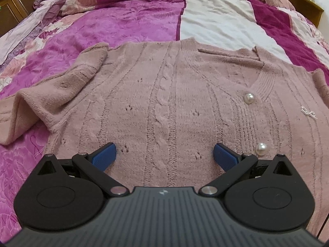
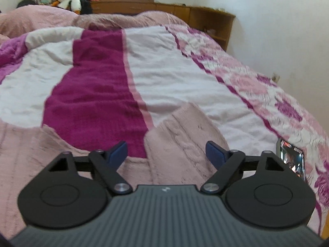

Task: Fold small clothes
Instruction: 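Move the right tool to a sleeve cuff and close on it, then lift the sleeve with the right tool, lay it across the body, open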

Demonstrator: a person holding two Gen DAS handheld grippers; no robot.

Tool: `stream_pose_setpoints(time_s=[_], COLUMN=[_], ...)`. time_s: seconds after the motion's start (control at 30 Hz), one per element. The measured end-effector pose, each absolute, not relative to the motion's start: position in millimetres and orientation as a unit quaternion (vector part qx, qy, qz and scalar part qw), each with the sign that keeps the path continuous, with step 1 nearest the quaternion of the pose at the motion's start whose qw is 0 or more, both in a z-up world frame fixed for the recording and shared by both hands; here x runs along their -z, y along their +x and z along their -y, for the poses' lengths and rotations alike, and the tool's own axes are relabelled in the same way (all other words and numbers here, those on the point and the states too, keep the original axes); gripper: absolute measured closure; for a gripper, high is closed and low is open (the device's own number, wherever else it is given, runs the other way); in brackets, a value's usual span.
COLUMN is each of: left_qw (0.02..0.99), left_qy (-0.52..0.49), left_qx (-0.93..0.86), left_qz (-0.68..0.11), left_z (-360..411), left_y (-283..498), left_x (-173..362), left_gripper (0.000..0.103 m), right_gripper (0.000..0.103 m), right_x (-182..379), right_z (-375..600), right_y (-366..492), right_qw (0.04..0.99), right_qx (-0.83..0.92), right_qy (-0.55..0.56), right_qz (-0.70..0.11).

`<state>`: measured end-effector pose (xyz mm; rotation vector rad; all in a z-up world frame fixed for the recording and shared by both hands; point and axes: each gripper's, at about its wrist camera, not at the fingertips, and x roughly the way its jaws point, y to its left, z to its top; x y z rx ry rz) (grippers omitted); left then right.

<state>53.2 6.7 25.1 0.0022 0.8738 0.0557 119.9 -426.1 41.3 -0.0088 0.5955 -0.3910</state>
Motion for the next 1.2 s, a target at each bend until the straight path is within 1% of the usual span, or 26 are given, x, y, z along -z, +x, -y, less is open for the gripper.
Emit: stream_pose_setpoints(time_s=[0.13, 0.17, 0.3, 0.37, 0.43, 0.5, 0.6, 0.77, 1.03, 1.2], left_qw=[0.905, 0.905, 0.905, 0.905, 0.906, 0.906, 0.907, 0.907, 0.909, 0.910], left_qy=[0.006, 0.006, 0.010, 0.011, 0.011, 0.012, 0.012, 0.012, 0.013, 0.001], left_qx=[-0.029, -0.029, -0.030, -0.029, -0.029, -0.028, -0.027, -0.027, -0.019, -0.003], left_qz=[-0.424, -0.425, -0.424, -0.423, -0.423, -0.422, -0.421, -0.420, -0.416, -0.416], left_z=[-5, -5, -4, -3, -3, -4, -4, -4, -5, -13], left_y=[55, 56, 57, 57, 57, 56, 56, 56, 53, 52], left_x=[-23, -22, -21, -21, -20, -20, -20, -20, -20, -24], left_gripper=[0.000, 0.000, 0.000, 0.000, 0.000, 0.000, 0.000, 0.000, 0.000, 0.000], right_gripper=[0.028, 0.030, 0.045, 0.056, 0.069, 0.079, 0.088, 0.090, 0.090, 0.090], right_x=[-26, -24, -24, -24, -25, -26, -28, -43, -84, -106], right_z=[435, 436, 437, 438, 441, 444, 448, 446, 437, 411], right_y=[123, 123, 124, 125, 125, 125, 125, 116, 94, 82], right_qw=[0.933, 0.934, 0.936, 0.935, 0.933, 0.932, 0.933, 0.941, 0.961, 0.972], right_qx=[0.193, 0.192, 0.186, 0.186, 0.195, 0.200, 0.195, 0.182, 0.116, 0.072], right_qy=[0.013, 0.012, 0.010, 0.011, 0.011, 0.017, 0.022, 0.038, 0.110, 0.101], right_qz=[-0.303, -0.301, -0.300, -0.301, -0.301, -0.301, -0.302, -0.282, -0.225, -0.198])
